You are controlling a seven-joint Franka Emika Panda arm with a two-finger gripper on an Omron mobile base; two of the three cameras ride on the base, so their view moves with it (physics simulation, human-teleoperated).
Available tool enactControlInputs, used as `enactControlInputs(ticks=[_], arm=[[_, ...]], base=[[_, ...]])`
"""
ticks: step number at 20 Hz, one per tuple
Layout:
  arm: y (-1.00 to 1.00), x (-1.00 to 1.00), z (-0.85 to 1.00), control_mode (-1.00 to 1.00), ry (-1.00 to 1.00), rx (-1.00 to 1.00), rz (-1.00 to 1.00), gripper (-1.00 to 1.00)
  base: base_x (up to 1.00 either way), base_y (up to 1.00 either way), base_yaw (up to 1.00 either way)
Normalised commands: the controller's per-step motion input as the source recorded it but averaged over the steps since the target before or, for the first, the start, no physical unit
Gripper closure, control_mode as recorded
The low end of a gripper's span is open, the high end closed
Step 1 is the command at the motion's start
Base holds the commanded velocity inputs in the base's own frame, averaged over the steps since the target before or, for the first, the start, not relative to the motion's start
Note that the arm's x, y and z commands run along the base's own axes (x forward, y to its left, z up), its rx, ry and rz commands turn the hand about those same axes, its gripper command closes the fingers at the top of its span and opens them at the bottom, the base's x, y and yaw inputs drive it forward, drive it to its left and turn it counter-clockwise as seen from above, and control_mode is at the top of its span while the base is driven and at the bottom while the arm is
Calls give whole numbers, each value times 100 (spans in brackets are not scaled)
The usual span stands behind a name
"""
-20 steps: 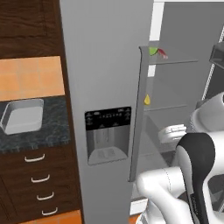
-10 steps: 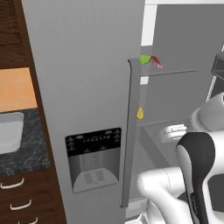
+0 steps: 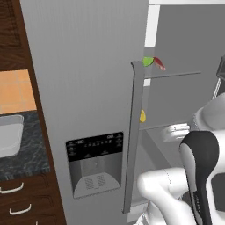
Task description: Place one lemon wedge and one steak in each tupperware on the nearby counter, to pack two identical lunches.
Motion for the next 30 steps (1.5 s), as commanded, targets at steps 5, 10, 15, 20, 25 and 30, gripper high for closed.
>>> enactControlInputs(ticks=[5,10,15,20,25,30], arm=[[-16,26,10,-100,0,6,-3,-100],[-10,30,0,-100,-3,8,-11,-100],[-7,52,0,-100,-1,9,-12,-100],[-3,60,0,-100,2,2,-1,-100],[-12,55,-2,-100,11,3,7,-100],[-1,52,-17,-100,12,0,0,-100]], base=[[0,0,0],[0,0,0],[0,0,0],[0,0,0],[0,0,0],[0,0,0]])
